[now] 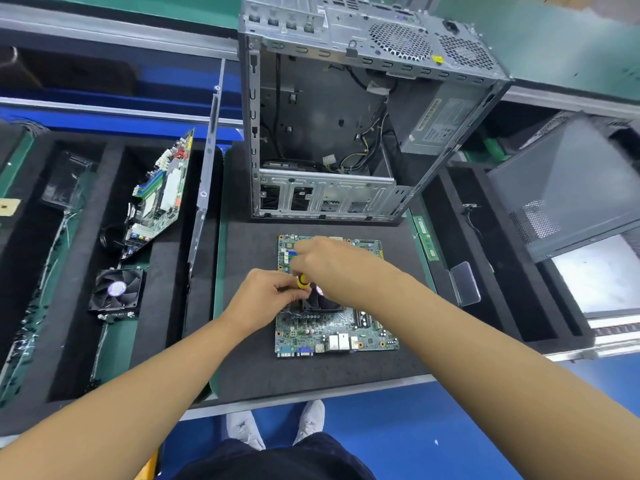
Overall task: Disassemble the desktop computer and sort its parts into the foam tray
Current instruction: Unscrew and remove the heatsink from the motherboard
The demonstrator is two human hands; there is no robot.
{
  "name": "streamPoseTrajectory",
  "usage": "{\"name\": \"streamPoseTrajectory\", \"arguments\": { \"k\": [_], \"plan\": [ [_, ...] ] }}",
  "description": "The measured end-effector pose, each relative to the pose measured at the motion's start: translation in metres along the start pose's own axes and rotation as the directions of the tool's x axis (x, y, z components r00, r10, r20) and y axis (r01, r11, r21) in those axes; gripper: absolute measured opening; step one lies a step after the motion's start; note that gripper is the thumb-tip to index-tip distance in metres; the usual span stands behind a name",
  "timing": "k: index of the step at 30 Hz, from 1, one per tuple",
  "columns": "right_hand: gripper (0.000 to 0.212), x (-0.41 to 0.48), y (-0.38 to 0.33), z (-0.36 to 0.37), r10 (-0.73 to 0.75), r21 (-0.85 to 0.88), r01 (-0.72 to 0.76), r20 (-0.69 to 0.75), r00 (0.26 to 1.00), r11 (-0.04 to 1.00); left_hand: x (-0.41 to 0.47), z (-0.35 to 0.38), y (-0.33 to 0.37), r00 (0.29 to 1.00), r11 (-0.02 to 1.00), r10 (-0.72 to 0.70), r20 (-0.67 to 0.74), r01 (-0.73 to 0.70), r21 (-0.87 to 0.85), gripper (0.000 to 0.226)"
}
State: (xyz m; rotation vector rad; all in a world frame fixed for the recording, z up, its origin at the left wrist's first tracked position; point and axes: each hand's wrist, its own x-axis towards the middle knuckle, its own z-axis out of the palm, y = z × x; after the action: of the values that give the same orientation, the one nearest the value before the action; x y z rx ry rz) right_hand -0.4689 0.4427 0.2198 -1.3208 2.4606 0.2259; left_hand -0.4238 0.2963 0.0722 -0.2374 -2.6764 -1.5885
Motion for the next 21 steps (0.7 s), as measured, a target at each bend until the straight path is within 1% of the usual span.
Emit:
{"name": "streamPoseTrajectory", "arguments": {
  "k": [1, 2, 3, 4, 5, 6, 7, 8, 9, 11, 14, 16, 17, 18, 19, 20, 21],
  "plan": [
    [0.018, 0.0, -0.001, -0.002, 0.032, 0.052, -0.032, -0.004, 0.999, 0.998, 0.001, 0.0, -0.001, 1.0, 1.0, -0.008, -0.002, 0.008, 0.003, 0.025],
    [0.026, -0.001, -0.003, -0.003, 0.098, 0.132, -0.096, -0.007, 0.995, 0.987, 0.002, -0.001, -0.001, 1.0, 1.0, -0.005, 0.0, 0.005, 0.004, 0.034],
    [0.038, -0.003, -0.005, -0.004, 0.169, 0.199, -0.16, -0.031, 0.985, 0.967, 0.003, -0.001, -0.001, 1.0, 1.0, -0.015, 0.009, 0.015, 0.007, 0.034],
    [0.046, -0.005, -0.007, -0.004, 0.251, 0.215, -0.23, -0.074, 0.965, 0.949, 0.003, -0.002, 0.0, 0.999, 0.999, -0.032, 0.018, 0.032, -0.007, 0.025],
    [0.048, -0.005, -0.009, -0.004, 0.321, 0.164, -0.299, -0.124, 0.939, 0.94, 0.003, -0.001, 0.002, 0.998, 0.999, -0.051, 0.023, 0.051, -0.003, 0.012],
    [0.045, -0.006, -0.012, -0.004, 0.355, 0.071, -0.348, -0.169, 0.919, 0.935, 0.002, -0.001, 0.003, 0.999, 0.999, -0.042, 0.021, 0.042, 0.01, 0.002],
    [0.037, -0.006, -0.015, -0.003, 0.353, -0.008, -0.361, -0.191, 0.916, 0.932, 0.001, 0.001, 0.004, 1.0, 0.999, -0.01, 0.017, 0.01, 0.047, 0.003],
    [0.028, -0.005, -0.018, -0.002, 0.331, -0.052, -0.345, -0.183, 0.926, 0.937, 0.001, 0.003, 0.005, 1.0, 0.997, 0.016, 0.017, -0.017, 0.07, 0.005],
    [0.021, -0.004, -0.019, -0.002, 0.308, -0.055, -0.321, -0.166, 0.937, 0.946, 0.001, 0.003, 0.005, 1.0, 0.997, 0.014, 0.012, -0.015, 0.073, 0.005],
    [0.015, -0.003, -0.016, -0.002, 0.256, 0.013, -0.257, -0.148, 0.955, 0.966, 0.001, 0.002, 0.005, 0.999, 0.998, -0.032, -0.01, 0.033, 0.047, 0.006],
    [0.02, -0.007, -0.01, -0.007, 0.1, 0.007, -0.1, -0.14, 0.985, 0.995, 0.002, 0.003, 0.004, 0.998, 0.998, -0.054, -0.03, 0.055, 0.037, 0.008],
    [0.026, -0.01, -0.007, -0.008, -0.037, -0.018, 0.035, -0.127, 0.991, 0.999, 0.001, 0.003, 0.003, 0.998, 0.998, -0.044, -0.044, 0.046, 0.035, 0.014],
    [0.026, -0.011, -0.006, -0.008, -0.068, 0.002, 0.069, -0.122, 0.99, 0.998, 0.001, 0.002, 0.003, 0.998, 0.999, -0.039, -0.053, 0.041, 0.032, 0.016],
    [0.024, -0.011, -0.006, -0.008, -0.054, 0.054, 0.061, -0.123, 0.991, 0.997, 0.001, 0.002, 0.002, 0.998, 0.999, -0.032, -0.061, 0.033, 0.022, 0.018],
    [0.021, -0.011, -0.006, -0.006, 0.003, 0.132, 0.013, -0.117, 0.993, 0.991, 0.0, 0.001, 0.002, 0.998, 1.0, -0.023, -0.057, 0.024, 0.016, 0.019],
    [0.025, -0.011, -0.006, -0.006, 0.096, 0.226, -0.072, -0.095, 0.991, 0.971, 0.0, 0.001, 0.002, 0.999, 1.0, -0.007, -0.047, 0.008, 0.018, 0.019],
    [0.036, -0.011, -0.005, -0.005, 0.203, 0.268, -0.181, -0.056, 0.978, 0.946, 0.0, 0.001, 0.003, 0.999, 0.999, 0.009, -0.035, -0.008, 0.035, 0.018]
  ]
}}
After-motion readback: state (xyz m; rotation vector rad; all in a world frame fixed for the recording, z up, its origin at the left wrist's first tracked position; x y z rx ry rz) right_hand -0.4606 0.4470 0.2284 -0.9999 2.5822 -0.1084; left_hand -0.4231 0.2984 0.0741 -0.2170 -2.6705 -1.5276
